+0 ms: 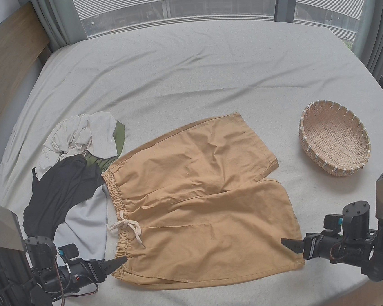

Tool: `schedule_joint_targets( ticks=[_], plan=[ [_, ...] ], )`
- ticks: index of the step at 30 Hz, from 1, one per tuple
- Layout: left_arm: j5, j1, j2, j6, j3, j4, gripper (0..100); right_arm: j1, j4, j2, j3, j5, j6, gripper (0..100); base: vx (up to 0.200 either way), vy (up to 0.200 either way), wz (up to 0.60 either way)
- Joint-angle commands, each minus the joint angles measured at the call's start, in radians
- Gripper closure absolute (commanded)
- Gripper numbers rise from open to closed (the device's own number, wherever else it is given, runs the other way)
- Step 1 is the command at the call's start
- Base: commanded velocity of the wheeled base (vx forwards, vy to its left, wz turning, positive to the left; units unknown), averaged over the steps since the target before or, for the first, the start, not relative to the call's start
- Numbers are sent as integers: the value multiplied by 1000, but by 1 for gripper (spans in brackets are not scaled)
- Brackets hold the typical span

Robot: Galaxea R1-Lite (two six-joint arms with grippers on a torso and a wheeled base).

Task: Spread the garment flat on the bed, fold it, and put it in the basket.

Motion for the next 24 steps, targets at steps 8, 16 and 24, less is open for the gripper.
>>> schedule_joint_targets(
  ticks=[8, 16, 24],
  plan=[
    [-14, -83, -110, -49, -20, -17, 0, -90, 12, 81, -258, 29, 97, 0, 0, 0, 0],
    [-14, -83, -108, -50, -8, -17, 0, -58, 13, 132, -275, 46, 166, 0, 0, 0, 0],
    [-14, -85, -102, -50, -10, -17, 0, -26, 10, 106, -256, 110, 284, 0, 0, 0, 0]
  ],
)
